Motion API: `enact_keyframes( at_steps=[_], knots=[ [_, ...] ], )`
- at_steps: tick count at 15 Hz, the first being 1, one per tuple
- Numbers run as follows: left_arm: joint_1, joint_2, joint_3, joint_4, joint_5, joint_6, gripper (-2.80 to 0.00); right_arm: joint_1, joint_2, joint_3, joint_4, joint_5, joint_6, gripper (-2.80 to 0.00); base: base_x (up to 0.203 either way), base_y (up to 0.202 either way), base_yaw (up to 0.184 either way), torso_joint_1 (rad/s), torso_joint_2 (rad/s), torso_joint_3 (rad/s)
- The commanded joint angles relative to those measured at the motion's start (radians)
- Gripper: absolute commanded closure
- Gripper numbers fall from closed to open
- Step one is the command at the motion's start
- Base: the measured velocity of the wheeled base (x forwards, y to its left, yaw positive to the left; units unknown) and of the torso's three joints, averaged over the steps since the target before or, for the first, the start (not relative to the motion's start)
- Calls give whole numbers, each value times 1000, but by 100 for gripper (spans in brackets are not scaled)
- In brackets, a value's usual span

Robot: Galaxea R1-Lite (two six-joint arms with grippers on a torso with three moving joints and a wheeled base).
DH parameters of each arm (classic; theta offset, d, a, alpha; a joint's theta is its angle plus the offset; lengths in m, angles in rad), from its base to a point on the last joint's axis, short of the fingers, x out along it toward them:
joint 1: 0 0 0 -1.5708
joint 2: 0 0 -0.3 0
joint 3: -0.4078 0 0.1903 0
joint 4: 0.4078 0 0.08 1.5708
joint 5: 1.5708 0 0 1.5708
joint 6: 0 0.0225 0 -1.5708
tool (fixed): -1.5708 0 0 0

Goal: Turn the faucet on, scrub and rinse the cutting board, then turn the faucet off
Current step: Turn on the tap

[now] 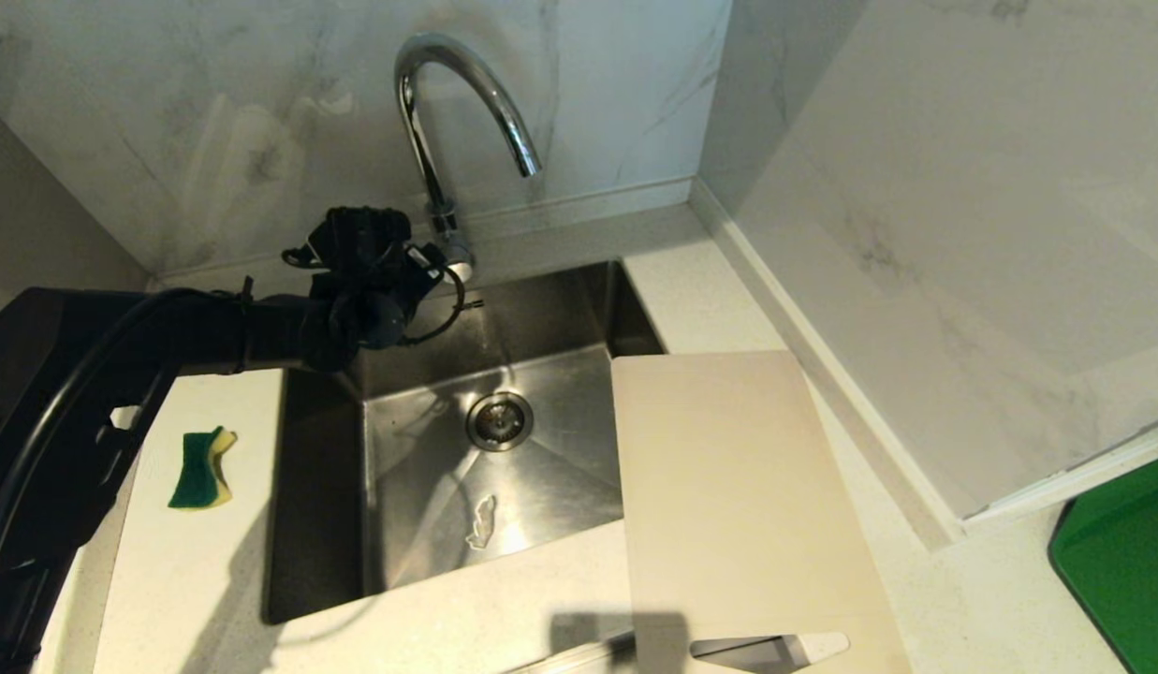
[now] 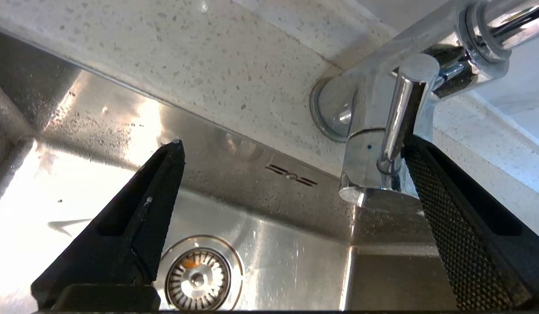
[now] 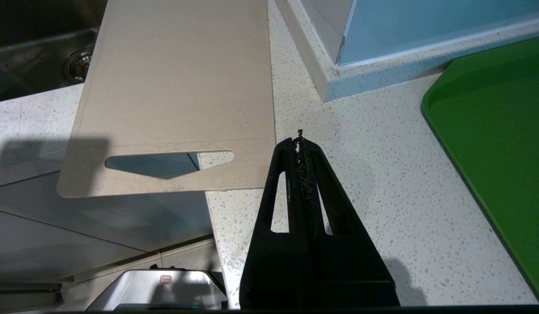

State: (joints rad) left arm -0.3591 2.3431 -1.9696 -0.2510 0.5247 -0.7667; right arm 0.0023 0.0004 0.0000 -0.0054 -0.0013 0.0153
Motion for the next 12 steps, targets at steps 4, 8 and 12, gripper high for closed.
enact_keyframes(
  at_steps=[4, 8, 12],
  knots=[
    [0, -5, 0, 2, 3, -8, -280, 1, 1, 0, -1, 0, 0, 0, 0, 0, 0, 0, 0, 0],
    [3, -5, 0, -2, 3, -8, -280, 0, 0, 0, -1, 0, 0, 0, 0, 0, 0, 0, 0, 0],
    [9, -8, -1, -11, 9, -9, -280, 1, 0, 0, -1, 0, 0, 0, 0, 0, 0, 0, 0, 0]
  ],
)
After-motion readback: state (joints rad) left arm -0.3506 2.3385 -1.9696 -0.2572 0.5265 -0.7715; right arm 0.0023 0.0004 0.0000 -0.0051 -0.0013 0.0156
